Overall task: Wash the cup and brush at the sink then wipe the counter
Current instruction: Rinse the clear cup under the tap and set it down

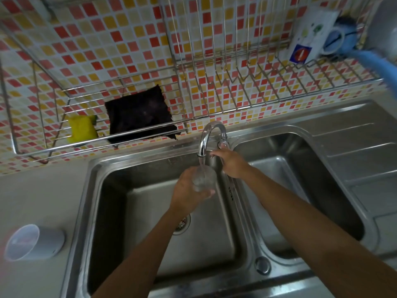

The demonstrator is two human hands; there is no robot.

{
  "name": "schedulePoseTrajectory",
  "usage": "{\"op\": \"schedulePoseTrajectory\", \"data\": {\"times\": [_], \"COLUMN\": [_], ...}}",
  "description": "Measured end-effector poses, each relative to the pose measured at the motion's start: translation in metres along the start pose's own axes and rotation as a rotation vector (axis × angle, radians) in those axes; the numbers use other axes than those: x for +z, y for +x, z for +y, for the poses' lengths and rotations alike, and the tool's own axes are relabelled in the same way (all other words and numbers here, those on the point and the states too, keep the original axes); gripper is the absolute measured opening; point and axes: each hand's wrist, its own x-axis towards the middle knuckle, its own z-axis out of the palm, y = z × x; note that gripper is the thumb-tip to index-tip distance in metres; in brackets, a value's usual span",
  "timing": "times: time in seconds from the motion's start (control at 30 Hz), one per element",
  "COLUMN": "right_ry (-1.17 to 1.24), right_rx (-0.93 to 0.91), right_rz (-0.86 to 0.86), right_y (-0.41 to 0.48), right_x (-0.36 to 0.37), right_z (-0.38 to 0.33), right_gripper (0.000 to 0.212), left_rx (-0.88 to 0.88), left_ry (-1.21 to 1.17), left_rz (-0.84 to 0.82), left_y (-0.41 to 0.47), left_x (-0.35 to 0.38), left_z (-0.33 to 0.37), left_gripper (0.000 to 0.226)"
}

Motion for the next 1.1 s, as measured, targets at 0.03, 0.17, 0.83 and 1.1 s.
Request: {"op": "schedulePoseTrajectory", "data": {"times": [0.03, 0.17, 0.83, 1.1], "right_ry": [-0.006, -0.013, 0.028, 0.112], "right_rx": [0.008, 0.015, 0.057, 0.076], "right_rz": [-0.003, -0.002, 0.001, 0.023], "right_y": [-0.001, -0.002, -0.002, -0.002], "right_x": [-0.001, -0.002, -0.002, -0.001], "right_z": [-0.001, -0.002, -0.009, -0.009], "right_gripper": [0.067, 0.068, 0.062, 0.035], "left_rx": [-0.008, 0.040, 0.053, 0.045], "left_ry": [-0.012, 0.067, 0.110, 0.058], "left_rz": [0.037, -0.106, -0.153, -0.083], "left_y": [0.004, 0.006, 0.005, 0.005], "left_x": [-0.001, 0.000, 0.014, 0.017], "left_z": [-0.001, -0.004, -0.010, -0.011], "left_gripper": [0.068, 0.076, 0.080, 0.073]}}
